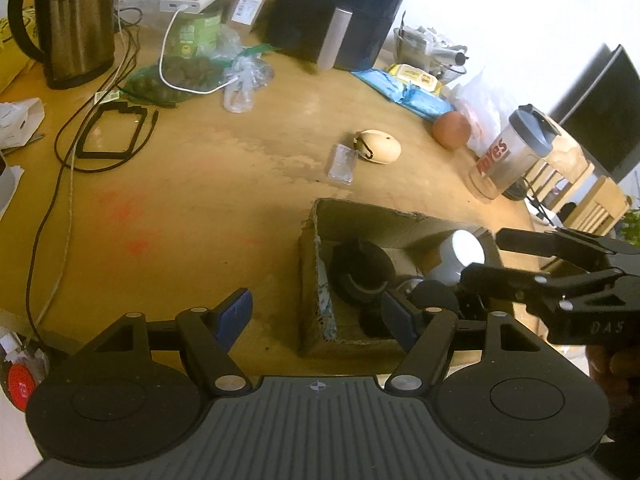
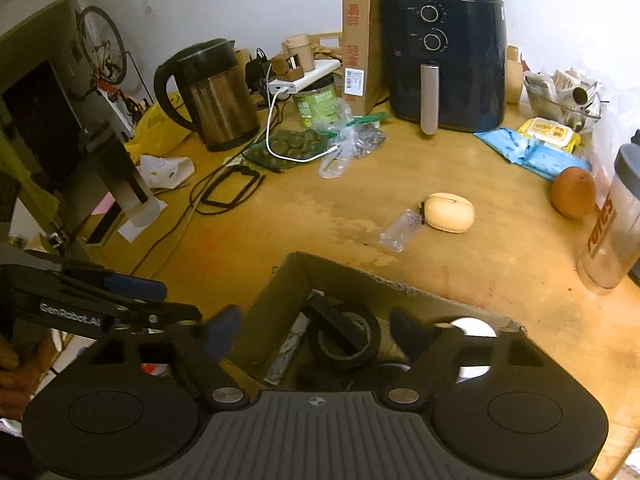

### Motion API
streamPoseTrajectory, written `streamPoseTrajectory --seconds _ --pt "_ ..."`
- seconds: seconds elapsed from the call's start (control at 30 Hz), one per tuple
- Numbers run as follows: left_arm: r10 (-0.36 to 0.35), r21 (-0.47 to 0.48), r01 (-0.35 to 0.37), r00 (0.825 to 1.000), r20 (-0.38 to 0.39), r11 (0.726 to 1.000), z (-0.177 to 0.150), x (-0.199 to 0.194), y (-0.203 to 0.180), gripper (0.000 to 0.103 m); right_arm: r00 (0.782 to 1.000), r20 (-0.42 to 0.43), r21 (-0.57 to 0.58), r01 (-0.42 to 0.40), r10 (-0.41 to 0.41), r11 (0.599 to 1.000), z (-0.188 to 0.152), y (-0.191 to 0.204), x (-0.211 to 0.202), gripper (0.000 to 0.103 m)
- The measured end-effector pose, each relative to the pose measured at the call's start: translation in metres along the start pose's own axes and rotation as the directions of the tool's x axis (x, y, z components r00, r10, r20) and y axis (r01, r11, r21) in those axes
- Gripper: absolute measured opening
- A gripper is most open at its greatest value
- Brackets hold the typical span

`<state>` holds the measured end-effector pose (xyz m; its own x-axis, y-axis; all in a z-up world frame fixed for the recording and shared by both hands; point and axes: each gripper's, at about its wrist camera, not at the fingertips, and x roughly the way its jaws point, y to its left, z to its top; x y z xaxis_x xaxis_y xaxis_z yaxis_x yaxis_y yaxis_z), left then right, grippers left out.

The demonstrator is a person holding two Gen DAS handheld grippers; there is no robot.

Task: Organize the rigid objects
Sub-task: 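Lower the black round cap into the box and open the right tool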

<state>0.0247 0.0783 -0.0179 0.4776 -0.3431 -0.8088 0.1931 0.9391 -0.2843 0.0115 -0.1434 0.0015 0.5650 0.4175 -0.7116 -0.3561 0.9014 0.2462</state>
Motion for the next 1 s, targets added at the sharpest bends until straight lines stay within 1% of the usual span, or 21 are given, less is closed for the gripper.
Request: streamPoseTrajectory --seconds 0.07,0.2,0.43,0.63,0.8,1.0 --pt "0.002 -0.002 -0.002 1.0 0.002 1.0 0.0 0.0 0.001 0.071 1.0 -0.006 -0.004 0.029 -0.029 1.0 -0.001 0.001 0.002 0.1" --pt "0.005 0.001 -0.005 1.0 0.002 1.0 -0.001 -0.001 0.001 0.071 0.997 -0.021 0.006 0.071 -0.07 0.997 -0.005 -0.002 0.003 0.103" --pt "-0.003 0.028 0.003 1.0 -0.004 1.0 -0.001 0.002 -0.005 0.071 0.989 -0.052 0.026 0.142 -0.141 0.989 -0.015 -0.009 0.002 0.103" --pt "-0.012 0.056 0.013 1.0 -0.016 0.998 0.0 0.006 -0.013 0.071 0.98 -0.068 0.069 0.193 -0.189 0.979 -0.023 -0.021 -0.002 0.103" --pt "-0.013 0.074 0.015 1.0 -0.023 0.997 0.0 0.01 -0.018 0.071 0.971 -0.088 0.112 0.23 -0.221 0.967 -0.03 -0.034 -0.003 0.103" --pt "-0.014 0.095 0.017 0.999 -0.032 0.995 0.002 0.013 -0.024 0.071 0.964 -0.114 0.143 0.254 -0.24 0.957 -0.035 -0.045 -0.003 0.103"
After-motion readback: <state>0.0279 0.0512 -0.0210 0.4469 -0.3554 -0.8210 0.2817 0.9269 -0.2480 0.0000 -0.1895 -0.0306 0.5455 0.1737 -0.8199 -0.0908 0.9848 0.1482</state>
